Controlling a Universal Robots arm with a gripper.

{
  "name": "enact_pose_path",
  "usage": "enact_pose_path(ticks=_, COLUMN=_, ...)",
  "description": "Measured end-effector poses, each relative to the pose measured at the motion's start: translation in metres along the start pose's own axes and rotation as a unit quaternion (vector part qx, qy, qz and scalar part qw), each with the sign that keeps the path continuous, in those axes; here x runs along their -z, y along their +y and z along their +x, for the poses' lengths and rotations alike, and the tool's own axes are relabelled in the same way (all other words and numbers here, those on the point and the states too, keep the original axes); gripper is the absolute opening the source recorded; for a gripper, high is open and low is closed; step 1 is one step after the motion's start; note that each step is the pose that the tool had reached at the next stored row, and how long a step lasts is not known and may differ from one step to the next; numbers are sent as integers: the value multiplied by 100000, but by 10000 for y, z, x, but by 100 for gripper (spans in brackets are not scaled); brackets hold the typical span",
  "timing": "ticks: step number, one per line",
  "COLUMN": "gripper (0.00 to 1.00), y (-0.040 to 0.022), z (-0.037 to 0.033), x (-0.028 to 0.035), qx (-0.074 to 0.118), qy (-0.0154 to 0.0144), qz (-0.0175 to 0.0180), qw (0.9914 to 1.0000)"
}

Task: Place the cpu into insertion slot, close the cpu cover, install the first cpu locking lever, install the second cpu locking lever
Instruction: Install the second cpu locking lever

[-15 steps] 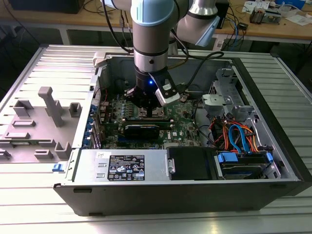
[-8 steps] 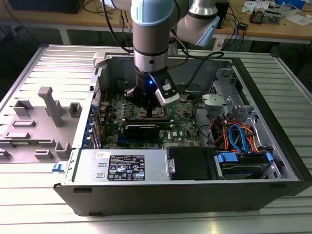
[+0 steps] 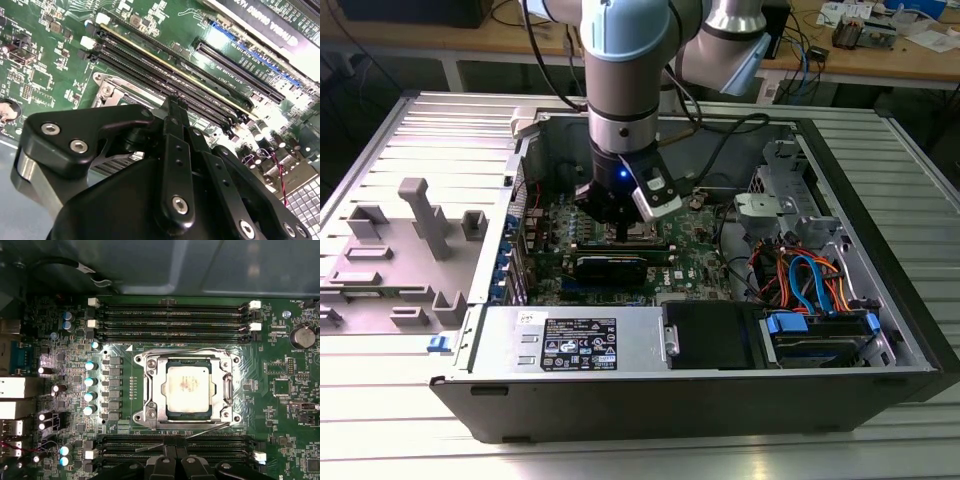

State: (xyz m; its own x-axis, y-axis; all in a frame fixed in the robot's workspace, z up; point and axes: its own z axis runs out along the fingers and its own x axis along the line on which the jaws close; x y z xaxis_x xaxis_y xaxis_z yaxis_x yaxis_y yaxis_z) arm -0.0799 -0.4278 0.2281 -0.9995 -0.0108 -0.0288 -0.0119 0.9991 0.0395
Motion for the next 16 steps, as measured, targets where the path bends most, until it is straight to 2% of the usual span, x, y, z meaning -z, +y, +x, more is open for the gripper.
enact_pose_path(ticks=4, gripper=11, y=-1, z=17, x=-6, qx=52, qy=-10, qz=-646, qw=99998)
enact_pose_path(ticks=11, gripper=11, y=-1, z=41, x=-17, qx=41, qy=-12, qz=-1012, qw=99995)
enact_pose_path(ticks=14, gripper=11, y=-2, z=90, x=-45, qx=30, qy=-19, qz=-1412, qw=99990)
enact_pose_path(ticks=16, gripper=11, y=-2, z=95, x=-59, qx=31, qy=-22, qz=-1622, qw=99987)
